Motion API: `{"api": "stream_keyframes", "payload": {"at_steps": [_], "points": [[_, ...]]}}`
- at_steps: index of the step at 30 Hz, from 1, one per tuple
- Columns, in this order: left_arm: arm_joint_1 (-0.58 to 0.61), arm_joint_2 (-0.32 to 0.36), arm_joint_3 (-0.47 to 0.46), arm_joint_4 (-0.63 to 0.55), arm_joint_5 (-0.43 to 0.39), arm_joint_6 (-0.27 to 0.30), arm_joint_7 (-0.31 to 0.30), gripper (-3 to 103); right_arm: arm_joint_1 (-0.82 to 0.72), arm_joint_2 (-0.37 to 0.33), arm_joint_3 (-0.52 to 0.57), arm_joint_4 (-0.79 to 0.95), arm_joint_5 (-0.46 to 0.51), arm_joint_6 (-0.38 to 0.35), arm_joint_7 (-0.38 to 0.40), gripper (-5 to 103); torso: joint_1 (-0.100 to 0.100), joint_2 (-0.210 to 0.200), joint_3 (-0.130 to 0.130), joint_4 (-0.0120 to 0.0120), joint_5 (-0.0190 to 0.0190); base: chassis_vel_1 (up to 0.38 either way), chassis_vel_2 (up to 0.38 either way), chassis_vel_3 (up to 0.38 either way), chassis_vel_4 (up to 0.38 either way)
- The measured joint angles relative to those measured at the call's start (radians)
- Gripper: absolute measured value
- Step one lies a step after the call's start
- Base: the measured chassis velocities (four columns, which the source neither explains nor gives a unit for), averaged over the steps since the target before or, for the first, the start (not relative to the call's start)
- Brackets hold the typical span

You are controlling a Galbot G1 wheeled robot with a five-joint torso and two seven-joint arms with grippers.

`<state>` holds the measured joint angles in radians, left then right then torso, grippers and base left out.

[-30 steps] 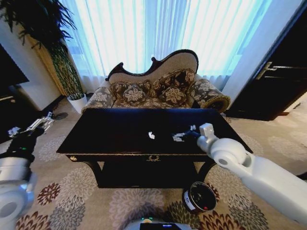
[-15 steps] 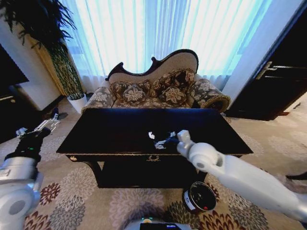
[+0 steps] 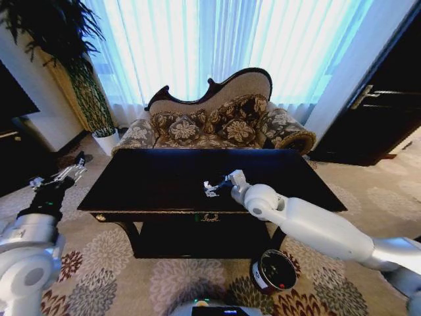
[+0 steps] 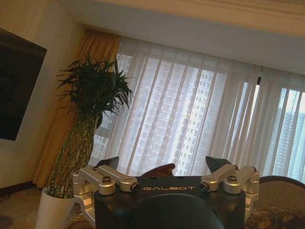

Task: Move to the front of the table and place the trash on the table into the trash bin.

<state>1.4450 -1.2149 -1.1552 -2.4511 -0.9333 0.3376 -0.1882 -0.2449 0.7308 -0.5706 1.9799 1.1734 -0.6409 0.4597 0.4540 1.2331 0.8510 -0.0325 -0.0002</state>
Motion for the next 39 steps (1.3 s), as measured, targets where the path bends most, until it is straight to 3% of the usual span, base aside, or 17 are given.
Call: {"api": "stream_keyframes", "payload": {"at_steps": [4, 13, 36, 39], "points": [[-0.001, 0.009, -0.006, 0.004, -0.001, -0.001, 0.001, 100, -0.006, -0.003, 0.017, -0.004, 0.087, -0.013, 0.011, 100, 0.000, 0.000, 0.000, 0.0000, 0.0001, 0.000, 0.000, 0.000, 0.000], [-0.004, 0.003, 0.012, 0.005, 0.005, -0.001, 0.001, 100, -0.015, -0.023, 0.038, 0.014, 0.136, -0.014, 0.003, 100, 0.000, 0.000, 0.000, -0.0001, 0.0000, 0.000, 0.000, 0.000, 0.000], [-0.002, 0.014, 0.007, 0.005, 0.009, -0.003, 0.004, 100, 0.025, 0.008, 0.004, -0.027, 0.137, 0.019, -0.034, 101, 0.000, 0.000, 0.000, 0.0000, 0.0000, 0.000, 0.000, 0.000, 0.000], [-0.002, 0.013, 0.012, 0.006, 0.010, -0.003, 0.004, 100, 0.025, 0.008, 0.002, -0.032, 0.127, 0.018, -0.039, 93, 0.000, 0.000, 0.000, 0.0000, -0.0001, 0.000, 0.000, 0.000, 0.000]]}}
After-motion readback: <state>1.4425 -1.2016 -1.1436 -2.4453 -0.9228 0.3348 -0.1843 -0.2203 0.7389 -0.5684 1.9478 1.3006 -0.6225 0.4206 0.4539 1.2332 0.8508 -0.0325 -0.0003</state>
